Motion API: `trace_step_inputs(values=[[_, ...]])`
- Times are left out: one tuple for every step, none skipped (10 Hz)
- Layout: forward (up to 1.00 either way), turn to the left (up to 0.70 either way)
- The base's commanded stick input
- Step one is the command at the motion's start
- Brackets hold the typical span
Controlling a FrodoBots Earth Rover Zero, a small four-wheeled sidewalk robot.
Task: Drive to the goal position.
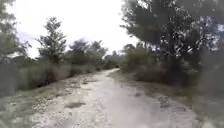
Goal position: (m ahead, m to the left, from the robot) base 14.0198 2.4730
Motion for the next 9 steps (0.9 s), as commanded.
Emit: trace_step_inputs(values=[[0.70, 0.00], [0.70, 0.00], [0.70, 0.00], [0.70, 0.00], [0.70, 0.00], [0.70, 0.00], [0.70, 0.00], [0.70, 0.00], [0.70, 0.17]])
